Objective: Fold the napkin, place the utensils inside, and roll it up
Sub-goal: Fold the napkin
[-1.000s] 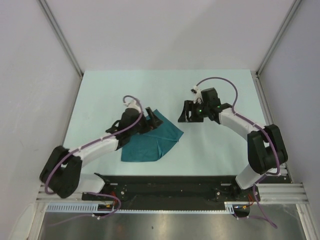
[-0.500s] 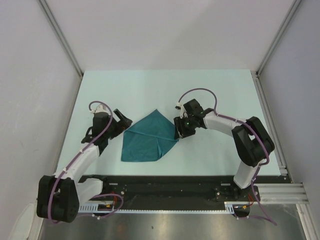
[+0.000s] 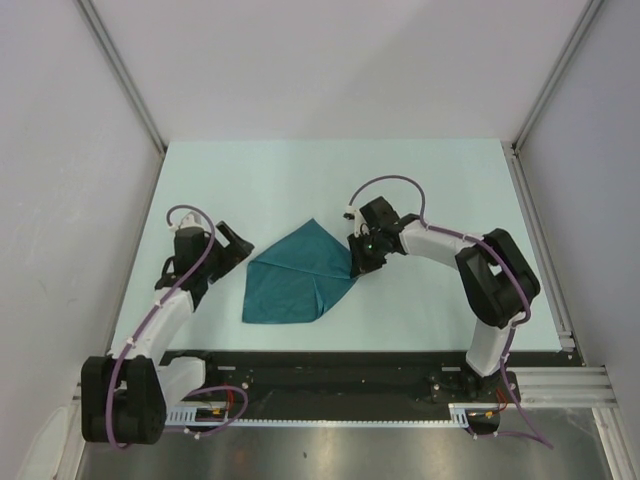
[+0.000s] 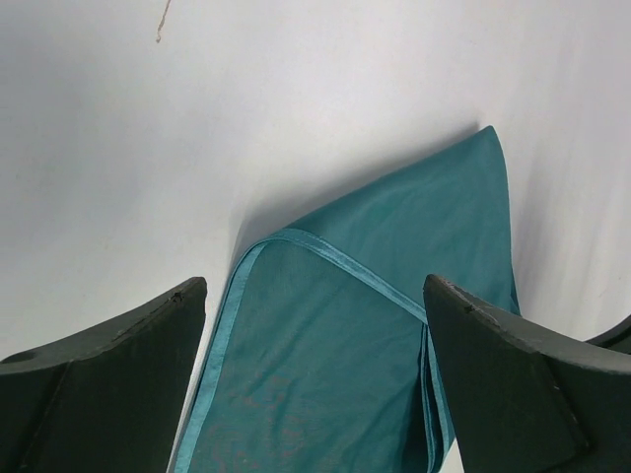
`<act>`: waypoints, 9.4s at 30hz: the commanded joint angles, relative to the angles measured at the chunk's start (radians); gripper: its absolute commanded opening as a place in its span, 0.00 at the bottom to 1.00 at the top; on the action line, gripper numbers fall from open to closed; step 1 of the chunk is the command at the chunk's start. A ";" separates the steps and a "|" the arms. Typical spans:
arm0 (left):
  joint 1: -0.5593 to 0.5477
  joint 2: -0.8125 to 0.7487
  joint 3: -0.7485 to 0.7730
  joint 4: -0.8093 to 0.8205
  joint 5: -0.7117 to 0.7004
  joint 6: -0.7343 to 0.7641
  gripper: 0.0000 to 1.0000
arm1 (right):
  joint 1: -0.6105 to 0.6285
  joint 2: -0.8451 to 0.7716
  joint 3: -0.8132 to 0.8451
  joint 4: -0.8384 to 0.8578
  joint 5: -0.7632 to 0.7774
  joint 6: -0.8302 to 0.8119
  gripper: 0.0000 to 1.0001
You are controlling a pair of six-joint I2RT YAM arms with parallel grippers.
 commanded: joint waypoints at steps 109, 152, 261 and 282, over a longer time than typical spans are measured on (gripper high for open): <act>-0.057 0.371 0.064 0.130 0.072 0.033 0.86 | -0.067 -0.297 -0.584 0.504 0.294 0.841 0.53; -0.072 0.797 0.568 0.039 0.101 0.034 0.00 | -0.360 -0.331 -0.452 0.492 -0.007 0.454 0.57; 0.007 0.151 0.067 0.027 0.123 0.042 0.89 | -0.141 0.461 0.393 0.228 -0.509 -0.091 0.50; 0.003 0.238 0.114 0.047 0.143 0.045 0.89 | -0.349 0.321 0.067 0.570 -0.079 0.313 0.00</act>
